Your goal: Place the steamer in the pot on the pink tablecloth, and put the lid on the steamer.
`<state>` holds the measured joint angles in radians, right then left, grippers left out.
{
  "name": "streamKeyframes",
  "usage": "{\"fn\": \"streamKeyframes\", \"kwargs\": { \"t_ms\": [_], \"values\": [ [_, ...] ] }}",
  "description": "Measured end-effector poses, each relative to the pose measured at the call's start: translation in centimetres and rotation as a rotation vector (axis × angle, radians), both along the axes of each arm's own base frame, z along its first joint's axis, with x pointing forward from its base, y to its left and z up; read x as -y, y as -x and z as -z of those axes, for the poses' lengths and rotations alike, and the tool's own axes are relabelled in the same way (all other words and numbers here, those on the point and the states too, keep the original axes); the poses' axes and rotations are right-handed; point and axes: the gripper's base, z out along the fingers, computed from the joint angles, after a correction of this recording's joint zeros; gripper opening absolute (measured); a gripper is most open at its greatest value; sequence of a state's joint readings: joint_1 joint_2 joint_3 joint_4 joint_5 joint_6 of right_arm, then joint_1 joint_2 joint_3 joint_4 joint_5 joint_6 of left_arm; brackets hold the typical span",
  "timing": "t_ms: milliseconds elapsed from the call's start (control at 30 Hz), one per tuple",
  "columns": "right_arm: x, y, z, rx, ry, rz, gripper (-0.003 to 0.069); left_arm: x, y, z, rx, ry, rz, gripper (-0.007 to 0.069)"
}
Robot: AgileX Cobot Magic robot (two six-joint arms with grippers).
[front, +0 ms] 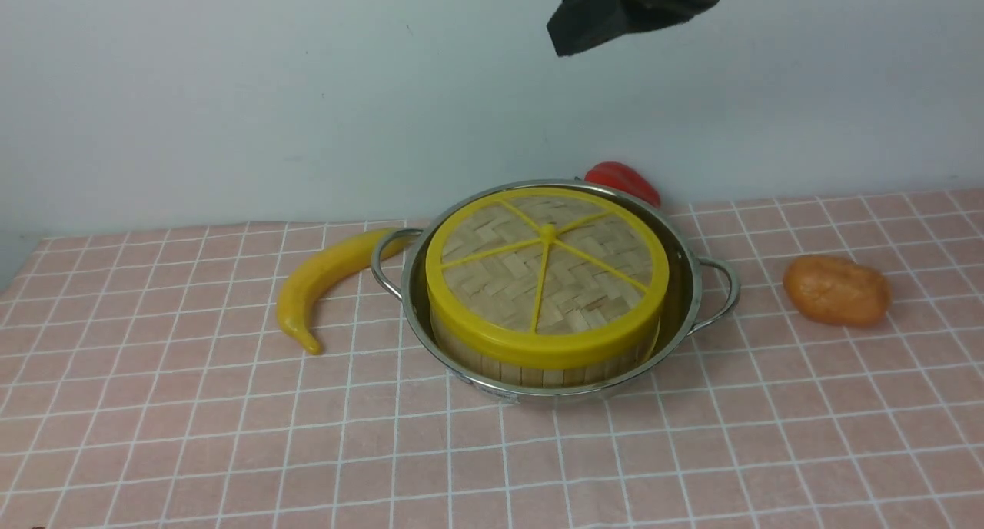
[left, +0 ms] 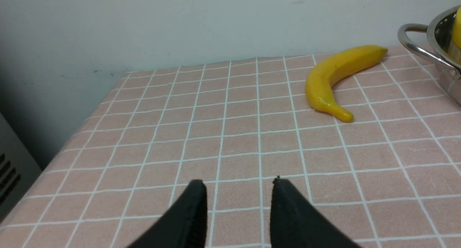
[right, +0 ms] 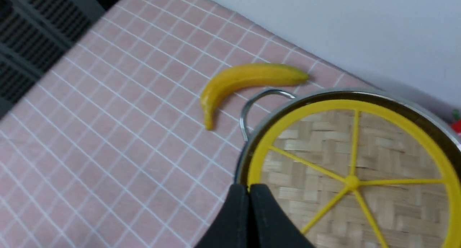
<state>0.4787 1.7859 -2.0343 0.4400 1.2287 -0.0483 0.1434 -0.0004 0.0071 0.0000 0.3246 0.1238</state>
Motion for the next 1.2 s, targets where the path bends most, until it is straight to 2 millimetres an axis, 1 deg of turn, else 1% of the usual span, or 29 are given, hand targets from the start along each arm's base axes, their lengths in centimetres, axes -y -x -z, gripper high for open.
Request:
{"fn": "streamKeyframes", "kwargs": {
  "t_ms": [200, 267, 433, 500, 567, 600, 633, 700, 733, 767, 833, 867, 933, 967, 1000, 1033, 1067, 1200],
  "values": [
    [-0.5, 0.4, -0.3, -0.051, -0.081, -0.020, -0.0001, 0.0, 0.0, 0.0, 0.000, 0.000, 0.000, 0.0243],
    [-0.6, 0.4, -0.3, -0.045, -0.083, -0.031, 0.0000, 0.0, 0.0, 0.0, 0.000, 0.000, 0.000, 0.0243],
    [-0.2, 0.6, 0.1, 0.018, -0.005, -0.070, 0.0005, 0.0, 0.0, 0.0, 0.000, 0.000, 0.000, 0.0243],
    [0.7, 1.5, 0.9, 0.031, 0.069, -0.082, 0.0008, 0.0, 0.0, 0.0, 0.000, 0.000, 0.000, 0.0243],
    [1.9, 3.0, 1.5, 0.032, 0.123, -0.081, 0.0013, 0.0, 0.0, 0.0, 0.000, 0.000, 0.000, 0.0243],
    [2.8, 4.3, 1.7, 0.042, 0.147, -0.071, 0.0015, 0.0, 0.0, 0.0, 0.000, 0.000, 0.000, 0.0243],
    [3.4, 5.1, 2.2, 0.054, 0.157, -0.056, 0.0018, 0.0, 0.0, 0.0, 0.000, 0.000, 0.000, 0.0243],
    [5.1, 7.6, 2.1, 0.123, 0.152, -0.020, 0.0026, 0.0, 0.0, 0.0, 0.000, 0.000, 0.000, 0.0243],
    [6.2, 9.1, 2.3, 0.185, 0.129, 0.017, 0.0032, 0.0, 0.0, 0.0, 0.000, 0.000, 0.000, 0.0243],
    [6.3, 9.3, 2.4, 0.192, 0.127, 0.022, 0.0033, 0.0, 0.0, 0.0, 0.000, 0.000, 0.000, 0.0243],
    [7.6, 11.2, 3.3, 0.252, 0.097, 0.064, 0.0040, 0.0, 0.0, 0.0, 0.000, 0.000, 0.000, 0.0243],
    [8.6, 12.8, 4.5, 0.292, 0.075, 0.096, 0.0046, 0.0, 0.0, 0.0, 0.000, 0.000, 0.000, 0.0243],
    [9.8, 14.5, 6.0, 0.323, 0.059, 0.129, 0.0049, 0.0, 0.0, 0.0, 0.000, 0.000, 0.000, 0.0243],
    [10.8, 15.8, 7.2, 0.345, 0.048, 0.156, 0.0052, 0.0, 0.0, 0.0, 0.000, 0.000, 0.000, 0.0243],
    [11.2, 16.2, 7.6, 0.352, 0.045, 0.166, 0.0052, 0.0, 0.0, 0.0, 0.000, 0.000, 0.000, 0.0243],
    [12.7, 17.9, 9.4, 0.385, 0.034, 0.215, 0.0057, 0.0, 0.0, 0.0, 0.000, 0.000, 0.000, 0.0243],
    [13.6, 18.8, 10.6, 0.406, 0.028, 0.249, 0.0059, 0.0, 0.0, 0.0, 0.000, 0.000, 0.000, 0.0243],
    [16.5, 22.0, 14.8, 0.492, 0.010, 0.386, 0.0066, 0.0, 0.0, 0.0, 0.000, 0.000, 0.000, 0.0243]
  ]
}}
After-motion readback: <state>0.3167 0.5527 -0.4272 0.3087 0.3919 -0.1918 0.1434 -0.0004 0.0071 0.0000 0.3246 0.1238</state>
